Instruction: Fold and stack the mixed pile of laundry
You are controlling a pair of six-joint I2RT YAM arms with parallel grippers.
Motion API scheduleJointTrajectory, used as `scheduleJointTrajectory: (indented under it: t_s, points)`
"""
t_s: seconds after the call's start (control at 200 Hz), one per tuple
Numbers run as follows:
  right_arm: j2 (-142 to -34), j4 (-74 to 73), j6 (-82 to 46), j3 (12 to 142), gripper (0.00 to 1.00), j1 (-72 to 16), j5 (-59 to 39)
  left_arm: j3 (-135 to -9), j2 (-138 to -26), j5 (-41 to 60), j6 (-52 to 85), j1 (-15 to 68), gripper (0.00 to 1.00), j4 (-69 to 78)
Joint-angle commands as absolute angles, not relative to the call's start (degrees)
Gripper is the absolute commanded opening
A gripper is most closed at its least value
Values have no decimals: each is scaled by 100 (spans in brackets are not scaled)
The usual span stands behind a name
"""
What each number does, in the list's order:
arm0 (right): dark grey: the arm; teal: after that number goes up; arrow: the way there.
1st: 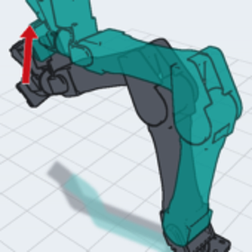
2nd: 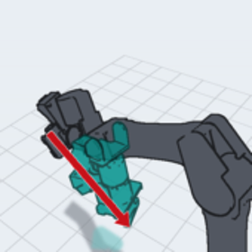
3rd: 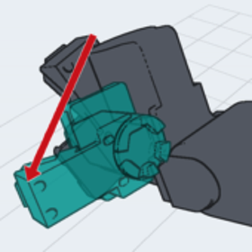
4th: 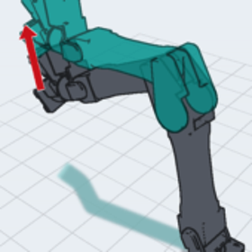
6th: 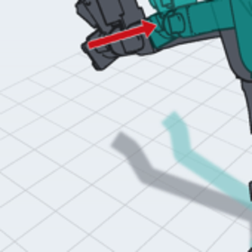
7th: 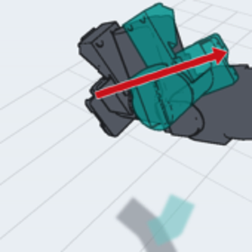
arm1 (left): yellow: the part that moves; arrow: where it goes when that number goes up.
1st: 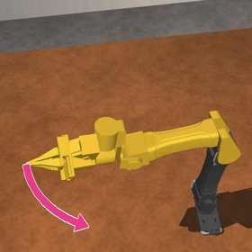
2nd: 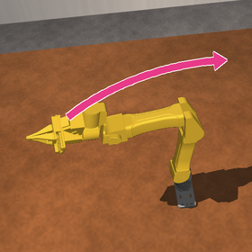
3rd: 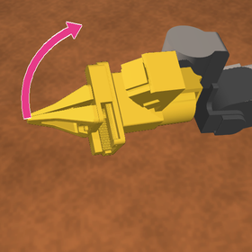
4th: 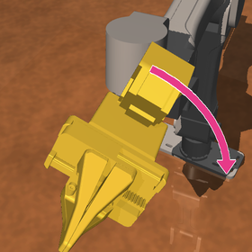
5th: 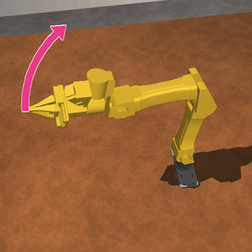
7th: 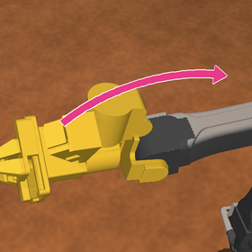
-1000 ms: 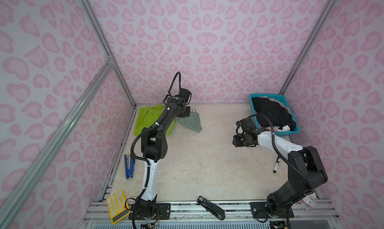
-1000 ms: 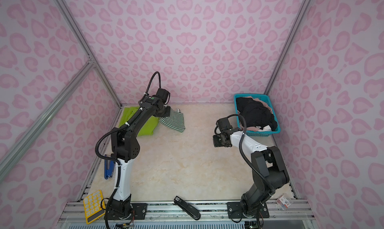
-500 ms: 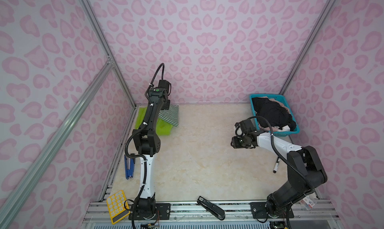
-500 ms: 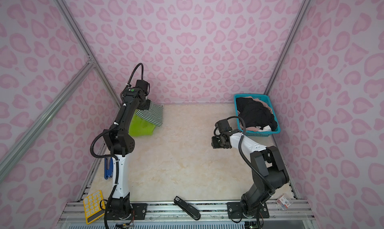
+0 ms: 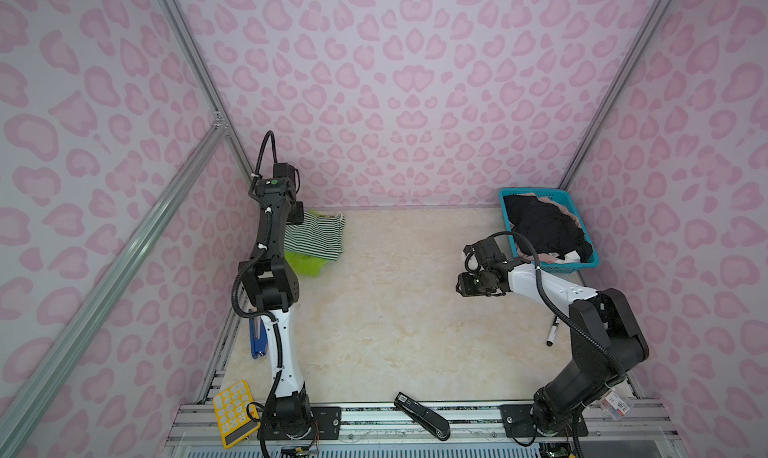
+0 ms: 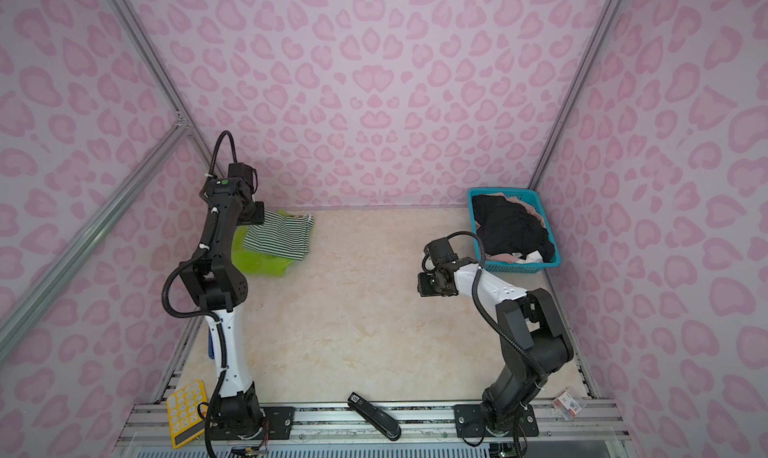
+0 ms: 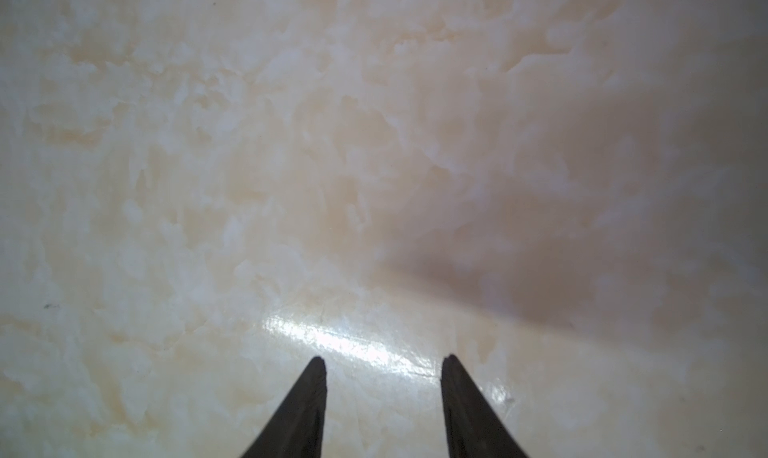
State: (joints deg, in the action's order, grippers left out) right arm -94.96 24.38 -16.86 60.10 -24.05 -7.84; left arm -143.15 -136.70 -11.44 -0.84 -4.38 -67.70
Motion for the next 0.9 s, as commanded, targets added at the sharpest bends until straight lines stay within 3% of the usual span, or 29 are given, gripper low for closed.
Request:
scheduleJointTrajectory:
  t_s: [0.0, 0.275, 0.575, 0.715, 0.895]
  points:
    - [-9474, 2562, -1653, 6060, 46, -2424, -688, -13957, -13417, -960, 545, -472, 68, -6707]
    - [-9162, 2632, -1334, 6008, 46, -2430, -515, -13182, -12149, 226, 1038, -463, 74, -6080]
    - [-8287, 2375, -645, 5784, 49, -2431, -231, -8643, -9189, 275, 1274, -299, 87, -3114]
    - [-7634, 1776, -309, 5246, 60, -2420, 121, -7180, -8381, 354, 1443, -188, 88, -2317]
    - [-6986, 905, -39, 4548, 69, -2309, 616, -5691, -7770, -271, 1428, 126, 88, -1431]
